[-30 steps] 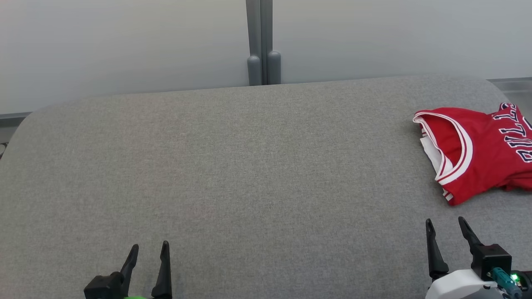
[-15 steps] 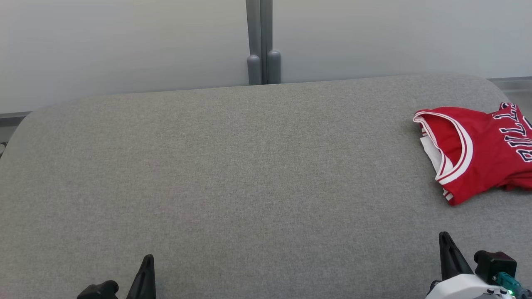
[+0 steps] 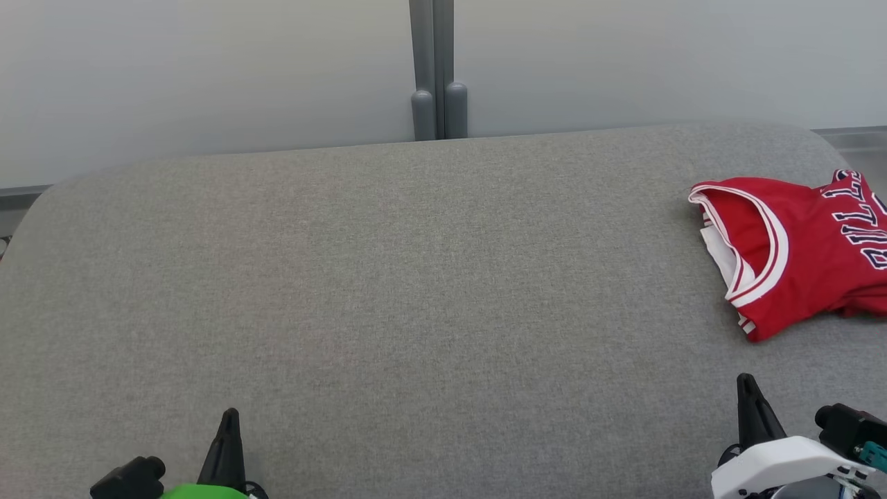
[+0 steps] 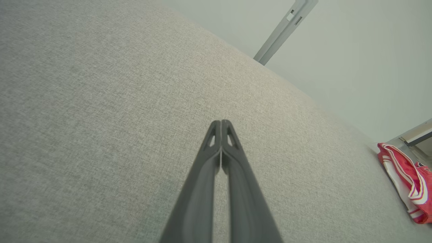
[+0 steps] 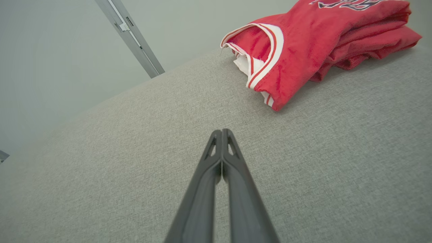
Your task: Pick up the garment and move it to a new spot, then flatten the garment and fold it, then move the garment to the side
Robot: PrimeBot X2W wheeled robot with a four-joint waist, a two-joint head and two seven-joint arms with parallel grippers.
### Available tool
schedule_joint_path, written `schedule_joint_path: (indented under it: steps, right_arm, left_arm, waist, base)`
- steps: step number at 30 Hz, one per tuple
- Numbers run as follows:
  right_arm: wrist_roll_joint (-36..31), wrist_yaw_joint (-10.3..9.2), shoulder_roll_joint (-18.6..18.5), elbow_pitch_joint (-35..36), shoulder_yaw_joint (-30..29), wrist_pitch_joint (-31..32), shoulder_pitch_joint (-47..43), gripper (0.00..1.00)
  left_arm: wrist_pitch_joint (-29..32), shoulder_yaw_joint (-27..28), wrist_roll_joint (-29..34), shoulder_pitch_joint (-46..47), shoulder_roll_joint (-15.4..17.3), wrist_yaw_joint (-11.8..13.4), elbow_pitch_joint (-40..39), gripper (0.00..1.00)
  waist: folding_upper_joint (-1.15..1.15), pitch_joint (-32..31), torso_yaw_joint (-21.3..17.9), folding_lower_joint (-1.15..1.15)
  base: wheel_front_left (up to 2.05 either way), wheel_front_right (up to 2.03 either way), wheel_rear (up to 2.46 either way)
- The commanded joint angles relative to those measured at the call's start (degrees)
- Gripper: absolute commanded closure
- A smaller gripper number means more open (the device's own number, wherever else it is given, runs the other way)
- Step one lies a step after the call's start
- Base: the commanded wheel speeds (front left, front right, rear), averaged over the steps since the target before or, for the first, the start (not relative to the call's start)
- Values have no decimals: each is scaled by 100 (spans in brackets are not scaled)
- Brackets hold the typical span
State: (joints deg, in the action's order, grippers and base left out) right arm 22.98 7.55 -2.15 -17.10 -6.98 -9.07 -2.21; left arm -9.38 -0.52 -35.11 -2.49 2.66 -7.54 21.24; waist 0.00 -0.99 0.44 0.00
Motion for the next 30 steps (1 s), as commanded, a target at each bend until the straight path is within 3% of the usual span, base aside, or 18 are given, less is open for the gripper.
schedule_joint_path:
  steps: [1, 30]
  right_arm:
    - [322, -2, -42, 111, -5, 58, 155, 100]
    - [2958, -5, -62, 197, -6, 667, 455, 100]
  left_arm:
    - [52, 48, -262, 210, 19, 2, -115, 100]
    - [660, 301, -2443, 519, 25, 4, -348, 100]
  waist:
    - [0, 2, -1, 0]
    - [0, 36, -14, 0]
  base:
    - [0, 0, 0]
    - [0, 0, 0]
